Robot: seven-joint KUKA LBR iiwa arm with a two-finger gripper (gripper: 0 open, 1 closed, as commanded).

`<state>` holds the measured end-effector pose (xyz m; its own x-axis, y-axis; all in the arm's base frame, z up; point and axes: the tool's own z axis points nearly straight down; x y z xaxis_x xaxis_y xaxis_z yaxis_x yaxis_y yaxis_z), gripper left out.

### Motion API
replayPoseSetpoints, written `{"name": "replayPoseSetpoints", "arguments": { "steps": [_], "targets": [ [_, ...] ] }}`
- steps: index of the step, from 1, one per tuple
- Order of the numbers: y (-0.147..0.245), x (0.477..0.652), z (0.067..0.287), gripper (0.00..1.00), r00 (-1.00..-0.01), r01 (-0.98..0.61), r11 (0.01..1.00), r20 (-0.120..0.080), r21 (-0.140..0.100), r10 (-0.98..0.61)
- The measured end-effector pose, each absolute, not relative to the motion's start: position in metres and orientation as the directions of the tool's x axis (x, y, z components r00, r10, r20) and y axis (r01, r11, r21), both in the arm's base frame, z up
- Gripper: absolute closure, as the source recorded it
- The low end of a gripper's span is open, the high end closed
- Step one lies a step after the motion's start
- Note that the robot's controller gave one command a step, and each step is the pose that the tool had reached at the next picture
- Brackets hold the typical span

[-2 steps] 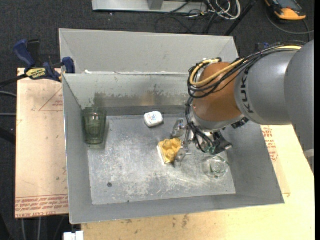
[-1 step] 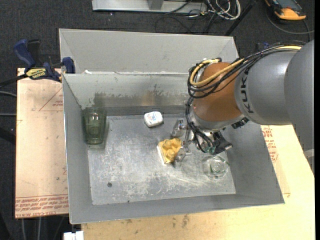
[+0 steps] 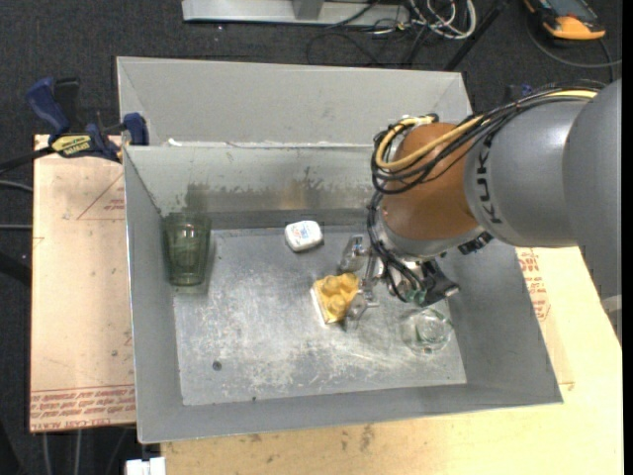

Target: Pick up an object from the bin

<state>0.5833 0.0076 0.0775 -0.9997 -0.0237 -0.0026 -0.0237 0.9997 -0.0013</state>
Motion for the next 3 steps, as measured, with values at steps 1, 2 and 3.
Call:
{"name": "replayPoseSetpoints", "arguments": {
  "steps": [1,2,3],
  "targets": [
    [0.008,0.582,0.084,1.00,-1.000,-0.023,1.000,0.001,0.000,-0.023],
    [0.009,0.580,0.103,1.00,-1.000,-0.023,1.000,0.007,0.001,-0.023],
    [0.009,0.581,0.124,1.00,-1.000,-0.023,1.000,0.002,0.001,-0.023]
  ]
}}
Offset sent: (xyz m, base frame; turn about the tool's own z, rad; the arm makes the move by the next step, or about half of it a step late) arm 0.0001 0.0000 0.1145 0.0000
